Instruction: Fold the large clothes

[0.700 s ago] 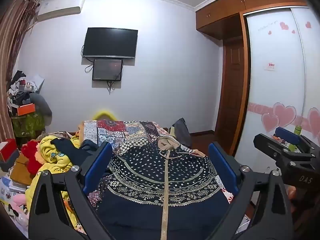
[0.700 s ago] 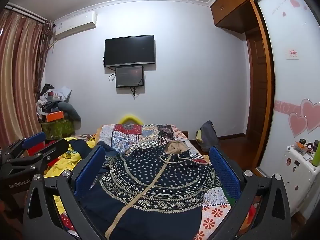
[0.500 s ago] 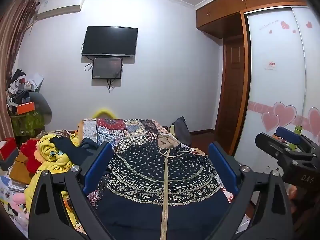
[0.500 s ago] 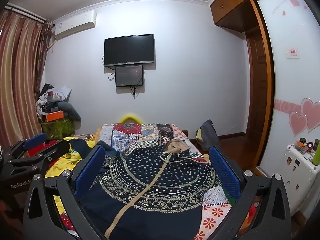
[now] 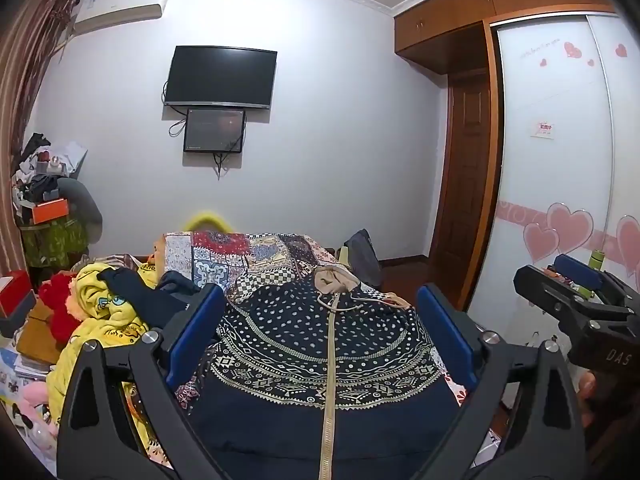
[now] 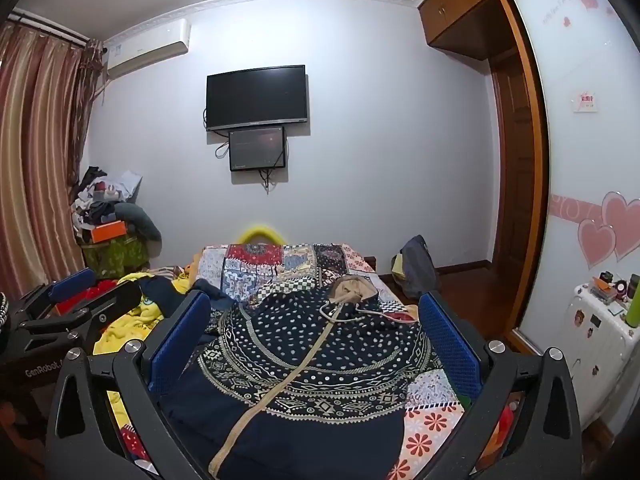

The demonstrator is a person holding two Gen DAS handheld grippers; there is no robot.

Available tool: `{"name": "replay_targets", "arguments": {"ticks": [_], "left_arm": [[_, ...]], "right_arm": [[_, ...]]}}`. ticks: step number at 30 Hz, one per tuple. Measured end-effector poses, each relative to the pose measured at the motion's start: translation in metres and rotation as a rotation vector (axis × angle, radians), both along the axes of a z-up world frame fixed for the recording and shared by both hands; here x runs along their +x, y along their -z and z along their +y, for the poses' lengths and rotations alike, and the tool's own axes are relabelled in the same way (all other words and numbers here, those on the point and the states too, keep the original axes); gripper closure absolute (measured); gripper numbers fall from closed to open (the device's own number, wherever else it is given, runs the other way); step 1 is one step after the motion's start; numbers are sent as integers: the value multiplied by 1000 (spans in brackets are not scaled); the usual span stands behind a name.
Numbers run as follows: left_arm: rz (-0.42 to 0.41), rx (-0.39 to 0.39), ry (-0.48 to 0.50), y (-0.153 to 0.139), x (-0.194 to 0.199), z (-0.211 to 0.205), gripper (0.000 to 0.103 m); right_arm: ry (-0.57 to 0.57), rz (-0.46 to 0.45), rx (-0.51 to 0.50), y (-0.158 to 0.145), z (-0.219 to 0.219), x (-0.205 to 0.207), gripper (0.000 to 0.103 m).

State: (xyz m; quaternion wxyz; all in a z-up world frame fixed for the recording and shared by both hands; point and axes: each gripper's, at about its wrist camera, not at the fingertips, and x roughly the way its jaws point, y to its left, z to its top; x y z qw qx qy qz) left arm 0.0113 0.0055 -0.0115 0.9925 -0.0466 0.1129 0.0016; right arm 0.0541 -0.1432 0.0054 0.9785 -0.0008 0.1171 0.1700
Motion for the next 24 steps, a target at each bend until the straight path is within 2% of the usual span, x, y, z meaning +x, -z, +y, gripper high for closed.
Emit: {"name": "replay_targets", "arguments": {"ticks": [24], "left_arm": [[-3, 13, -4, -1, -1, -7, 5]], "right_arm": [[0, 4, 7, 2, 1, -1, 0]]}}
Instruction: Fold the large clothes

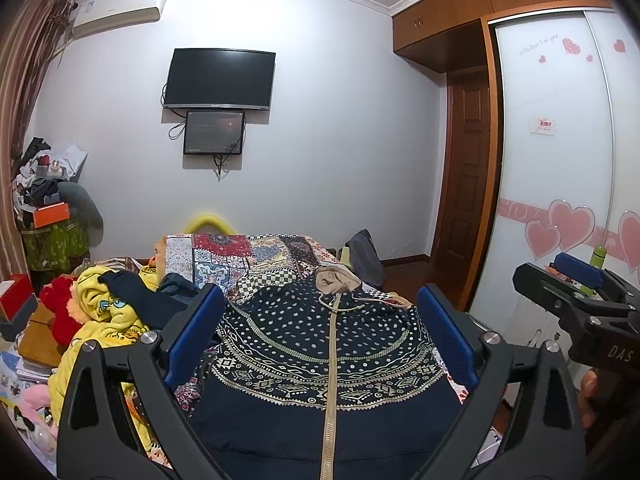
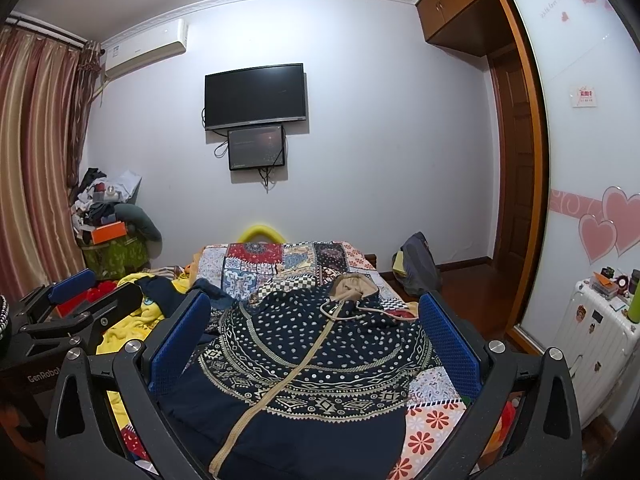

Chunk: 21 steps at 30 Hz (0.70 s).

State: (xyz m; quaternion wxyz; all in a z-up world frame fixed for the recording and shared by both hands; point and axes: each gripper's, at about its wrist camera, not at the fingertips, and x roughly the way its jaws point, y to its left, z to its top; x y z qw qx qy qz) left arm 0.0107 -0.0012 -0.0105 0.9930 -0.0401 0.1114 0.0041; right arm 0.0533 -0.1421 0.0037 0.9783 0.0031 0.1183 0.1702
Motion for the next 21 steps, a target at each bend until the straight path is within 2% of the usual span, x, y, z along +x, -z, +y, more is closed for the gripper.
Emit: {"name": "replay_targets", "arguments": {"ticks": [21], "left_arm": [[-9, -5, -1, -2, 0, 0, 4]], "right_arm": [[2, 1, -2, 1, 2, 0, 0]]}}
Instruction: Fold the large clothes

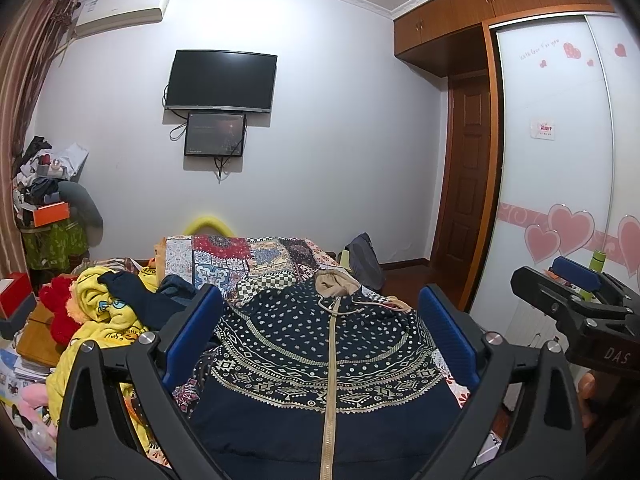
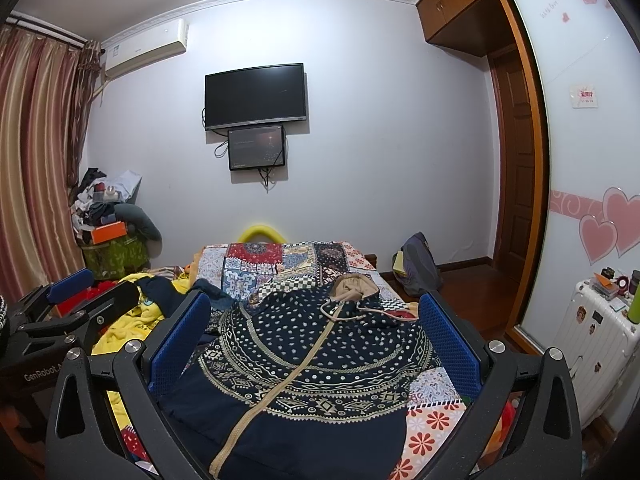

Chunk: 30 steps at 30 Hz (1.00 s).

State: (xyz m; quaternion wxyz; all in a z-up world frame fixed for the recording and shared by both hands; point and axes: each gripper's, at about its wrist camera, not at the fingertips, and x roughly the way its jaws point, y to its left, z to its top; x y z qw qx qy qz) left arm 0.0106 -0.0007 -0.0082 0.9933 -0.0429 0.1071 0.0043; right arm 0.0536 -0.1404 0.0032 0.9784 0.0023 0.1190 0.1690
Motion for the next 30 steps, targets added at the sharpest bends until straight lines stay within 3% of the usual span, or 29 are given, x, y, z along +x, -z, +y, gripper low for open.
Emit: {"name": "replay_targets", "arguments": {"ticks": [21, 30], "left_arm": [[7, 3, -2, 2, 8, 1, 3], [39, -23, -13, 10, 40, 20, 2]], "right_arm": [[-3, 18, -13, 0, 4, 10, 0], [-9, 59, -29, 5, 16, 42, 0]]}}
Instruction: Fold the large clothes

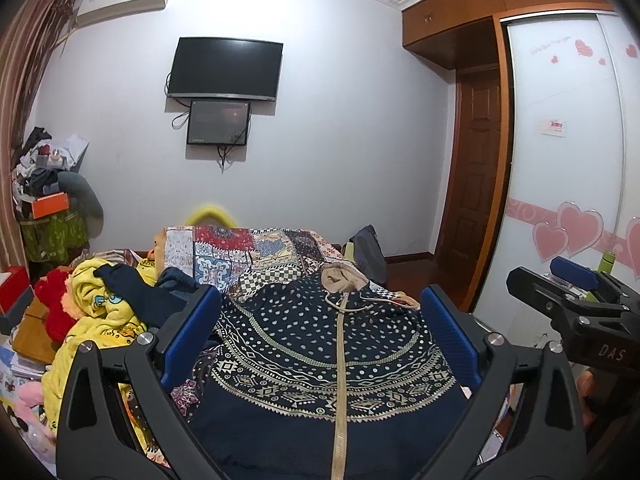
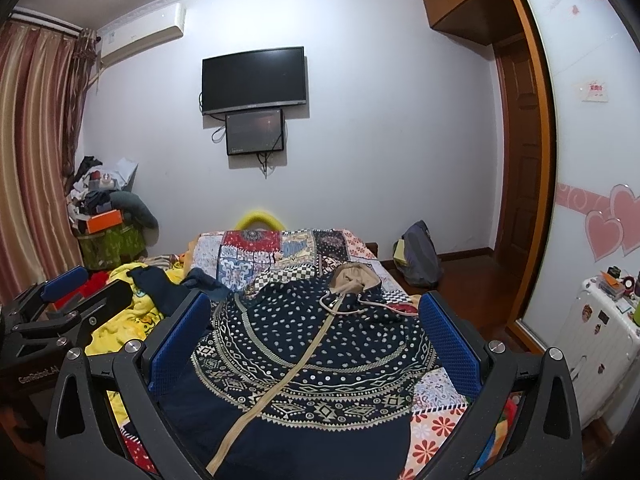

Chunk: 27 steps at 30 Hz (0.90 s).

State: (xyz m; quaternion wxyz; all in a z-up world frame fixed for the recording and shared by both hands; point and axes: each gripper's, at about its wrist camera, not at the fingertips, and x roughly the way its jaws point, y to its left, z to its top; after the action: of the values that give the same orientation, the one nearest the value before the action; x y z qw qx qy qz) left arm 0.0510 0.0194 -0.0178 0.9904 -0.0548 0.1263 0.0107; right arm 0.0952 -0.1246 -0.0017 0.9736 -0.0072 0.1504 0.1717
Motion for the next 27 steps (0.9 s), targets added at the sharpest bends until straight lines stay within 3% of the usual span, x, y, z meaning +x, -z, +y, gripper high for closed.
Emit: {"name": "replay_targets", "arguments": {"ticks": [12, 17, 19, 23, 27], "left_arm": [[53, -12, -103, 9, 91, 67, 3], [96, -19, -239, 29, 132, 119, 3], [149, -27, -263, 40, 152, 144, 3], [230, -103, -295, 65, 182, 200, 3], [319, -249, -310, 100, 210, 263, 3]], "right_arm": [[-44, 16, 7, -5, 27, 85, 0], [-28, 32, -10, 2, 40, 129, 0], [-20, 48, -33, 8, 46, 148, 0], [17, 95, -93, 29, 55, 183, 0], [30, 204, -123, 63, 62, 225, 0]]}}
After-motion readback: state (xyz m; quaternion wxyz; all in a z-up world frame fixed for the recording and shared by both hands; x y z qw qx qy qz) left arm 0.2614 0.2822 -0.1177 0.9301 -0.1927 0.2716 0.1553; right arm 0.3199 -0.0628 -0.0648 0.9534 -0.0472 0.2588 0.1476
